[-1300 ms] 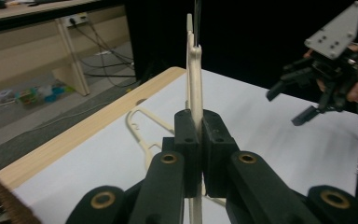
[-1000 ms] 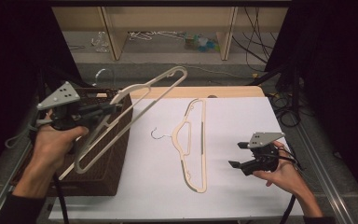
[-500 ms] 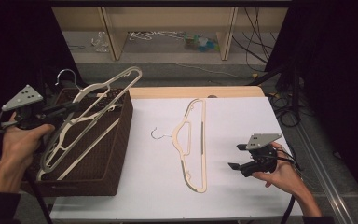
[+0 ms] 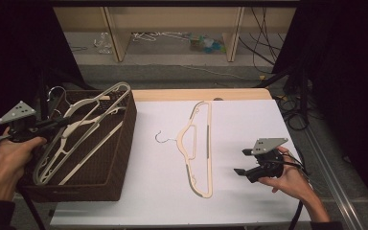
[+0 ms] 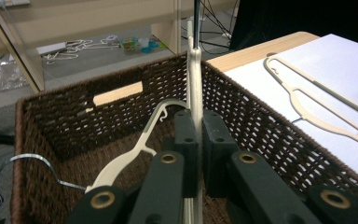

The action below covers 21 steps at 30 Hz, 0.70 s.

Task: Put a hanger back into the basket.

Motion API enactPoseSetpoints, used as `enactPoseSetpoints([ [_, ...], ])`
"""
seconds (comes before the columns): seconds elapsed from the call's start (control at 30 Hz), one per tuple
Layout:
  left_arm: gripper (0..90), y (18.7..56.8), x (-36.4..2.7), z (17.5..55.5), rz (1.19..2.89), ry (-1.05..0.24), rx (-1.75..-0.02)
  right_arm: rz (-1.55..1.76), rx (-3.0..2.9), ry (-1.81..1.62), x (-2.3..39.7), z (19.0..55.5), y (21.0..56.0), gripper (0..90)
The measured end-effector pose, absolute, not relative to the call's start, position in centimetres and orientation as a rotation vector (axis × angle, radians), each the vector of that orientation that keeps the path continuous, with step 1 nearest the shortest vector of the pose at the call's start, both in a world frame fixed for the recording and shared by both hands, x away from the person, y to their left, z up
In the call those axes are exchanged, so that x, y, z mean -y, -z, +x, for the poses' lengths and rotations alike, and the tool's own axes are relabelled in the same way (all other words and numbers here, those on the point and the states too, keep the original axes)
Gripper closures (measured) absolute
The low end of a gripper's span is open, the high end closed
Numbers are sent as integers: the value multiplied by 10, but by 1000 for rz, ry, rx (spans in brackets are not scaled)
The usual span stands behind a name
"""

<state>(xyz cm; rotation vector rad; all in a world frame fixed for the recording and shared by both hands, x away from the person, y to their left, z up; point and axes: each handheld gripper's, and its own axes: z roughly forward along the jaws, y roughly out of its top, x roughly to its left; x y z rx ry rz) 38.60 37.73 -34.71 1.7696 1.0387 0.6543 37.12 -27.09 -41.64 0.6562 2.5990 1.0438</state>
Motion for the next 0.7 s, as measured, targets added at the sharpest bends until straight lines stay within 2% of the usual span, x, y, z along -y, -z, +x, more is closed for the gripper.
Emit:
enactPoseSetpoints([
  [0.27,860,360,-390,384,1764,-620,-1031,649,-2598,-1048,271,371,416,261],
  [0.7,860,387,-390,395,1856,-572,-1019,645,-2607,-1043,270,371,416,263],
])
